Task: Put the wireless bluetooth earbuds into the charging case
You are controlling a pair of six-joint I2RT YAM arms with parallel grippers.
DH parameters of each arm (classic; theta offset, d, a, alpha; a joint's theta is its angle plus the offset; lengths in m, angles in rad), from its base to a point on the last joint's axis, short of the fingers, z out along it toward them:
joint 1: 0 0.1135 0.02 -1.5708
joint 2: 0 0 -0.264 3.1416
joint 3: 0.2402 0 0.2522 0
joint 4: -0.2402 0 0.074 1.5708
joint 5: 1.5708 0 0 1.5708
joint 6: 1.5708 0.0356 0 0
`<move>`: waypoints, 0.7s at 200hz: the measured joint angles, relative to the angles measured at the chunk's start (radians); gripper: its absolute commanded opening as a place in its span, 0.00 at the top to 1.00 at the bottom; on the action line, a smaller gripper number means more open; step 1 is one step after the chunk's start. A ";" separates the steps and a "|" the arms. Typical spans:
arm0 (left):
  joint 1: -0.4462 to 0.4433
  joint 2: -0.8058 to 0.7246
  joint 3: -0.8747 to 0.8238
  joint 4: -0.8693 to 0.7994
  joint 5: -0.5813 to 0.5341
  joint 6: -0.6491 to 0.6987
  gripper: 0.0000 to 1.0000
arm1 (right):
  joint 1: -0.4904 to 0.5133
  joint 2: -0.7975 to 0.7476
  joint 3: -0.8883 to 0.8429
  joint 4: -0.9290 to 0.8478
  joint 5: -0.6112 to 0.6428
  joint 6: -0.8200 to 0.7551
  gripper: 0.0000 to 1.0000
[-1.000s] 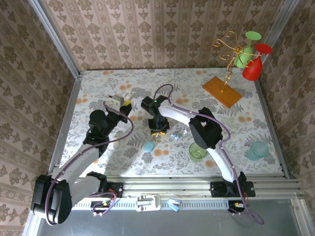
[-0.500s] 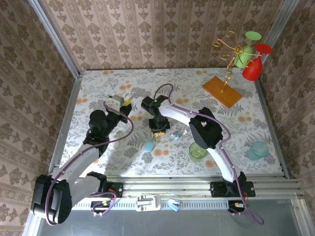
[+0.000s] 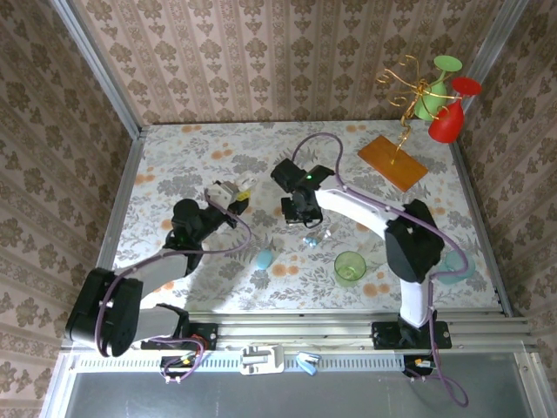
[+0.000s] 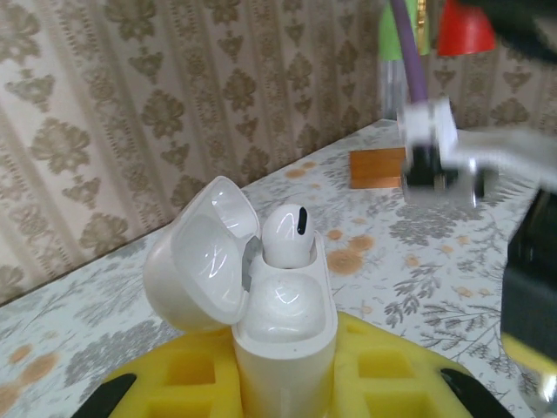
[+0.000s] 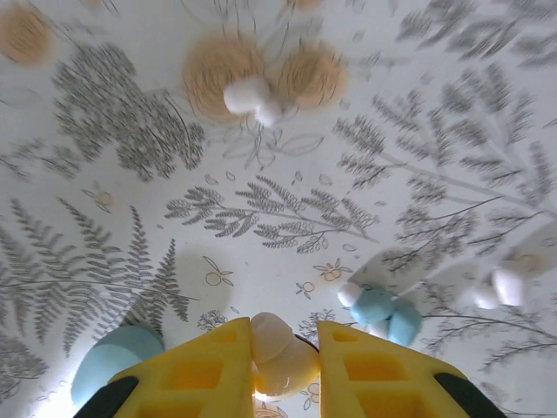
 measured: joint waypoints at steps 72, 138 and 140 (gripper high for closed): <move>-0.051 0.210 0.008 0.196 0.176 0.044 1.00 | 0.012 -0.136 -0.034 0.103 0.067 -0.033 0.79; -0.093 0.247 0.033 0.195 0.176 0.078 1.00 | 0.067 -0.134 0.069 0.107 0.103 -0.055 0.78; -0.095 0.247 0.034 0.193 0.176 0.079 1.00 | 0.068 -0.132 0.072 0.107 0.103 -0.056 0.78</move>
